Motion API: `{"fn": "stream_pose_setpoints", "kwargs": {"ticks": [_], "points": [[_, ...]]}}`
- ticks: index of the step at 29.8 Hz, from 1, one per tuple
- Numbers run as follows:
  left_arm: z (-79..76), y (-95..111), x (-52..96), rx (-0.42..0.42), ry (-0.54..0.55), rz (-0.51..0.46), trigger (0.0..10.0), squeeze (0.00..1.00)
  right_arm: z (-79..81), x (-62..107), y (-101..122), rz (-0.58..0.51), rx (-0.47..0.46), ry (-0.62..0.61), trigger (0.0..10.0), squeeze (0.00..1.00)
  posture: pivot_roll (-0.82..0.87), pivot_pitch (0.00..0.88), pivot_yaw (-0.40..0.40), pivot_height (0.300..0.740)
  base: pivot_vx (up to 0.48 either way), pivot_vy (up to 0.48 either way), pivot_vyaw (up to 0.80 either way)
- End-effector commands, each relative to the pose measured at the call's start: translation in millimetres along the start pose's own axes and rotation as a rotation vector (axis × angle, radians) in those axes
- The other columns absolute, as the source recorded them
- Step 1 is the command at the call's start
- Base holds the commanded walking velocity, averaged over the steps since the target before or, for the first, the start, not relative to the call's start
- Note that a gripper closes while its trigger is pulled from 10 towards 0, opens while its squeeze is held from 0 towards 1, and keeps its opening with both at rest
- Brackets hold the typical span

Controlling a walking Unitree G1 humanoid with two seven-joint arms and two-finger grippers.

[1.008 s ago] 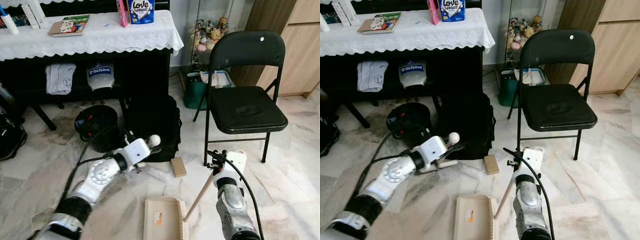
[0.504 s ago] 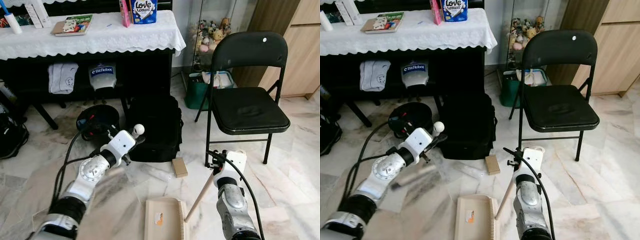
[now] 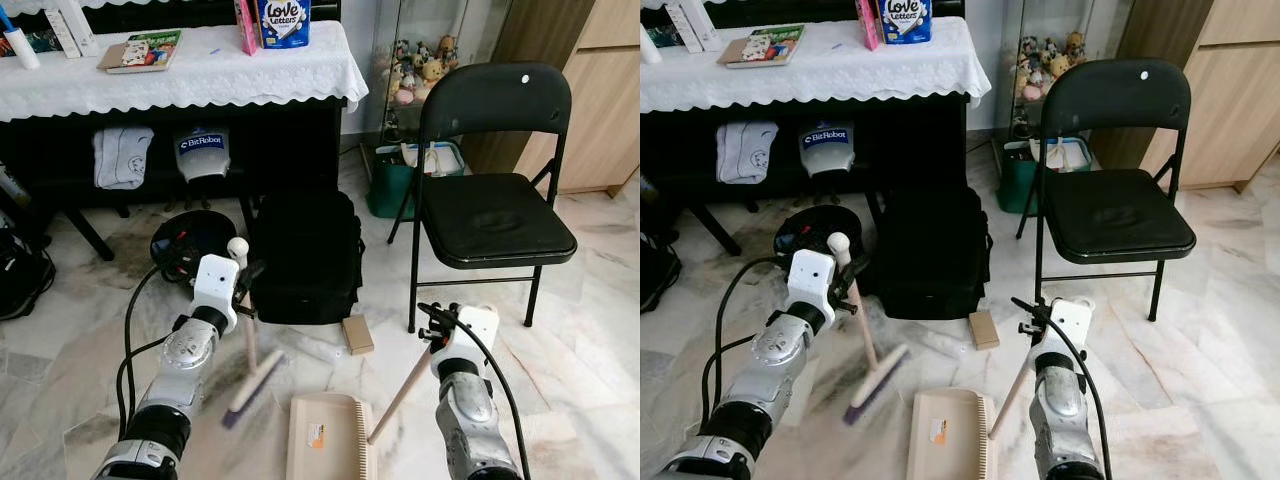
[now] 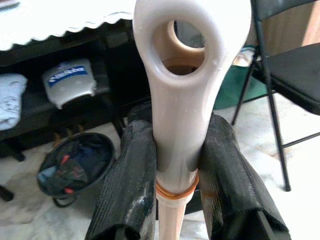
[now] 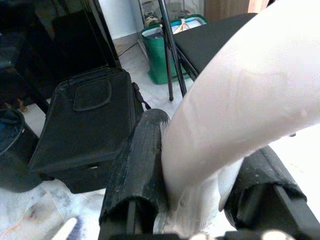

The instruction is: Sweep floor

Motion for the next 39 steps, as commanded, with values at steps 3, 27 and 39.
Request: {"fn": "stream_pose_setpoints", "kwargs": {"ticks": [3,27,39], "points": [[9.6,4,0.8,-0.039,0.042,-0.014,10.0,0.0,1.8,1.2,0,0.001,-0.017,0.014,10.0,0.0,-0.14,0.0,0.058,0.74,0.0,0.0,0.0],[0.8,13,-1.0,0.108,0.106,-0.045,10.0,0.0,-4.4,2.2,28,-0.123,-0.017,-0.016,10.0,0.0,-0.15,0.062,0.043,0.74,0.0,0.0,0.0],[12.7,14,0.8,0.109,0.201,-0.042,10.0,0.0,-11.1,19.8,54,-0.242,0.046,-0.018,10.0,0.0,-0.15,0.072,0.04,0.74,0.0,0.0,0.0]]}}
Point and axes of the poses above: a point about 5 cm out from each wrist's last joint towards the gripper, its own x axis pointing back from the gripper into the wrist, its own y axis along the axis of the wrist's last joint, z = x × y, the point moved 1 cm from there along -x, pointing out of the wrist towards the gripper, and after that the axes turned 10 degrees about -x, right-handed, at the moved point
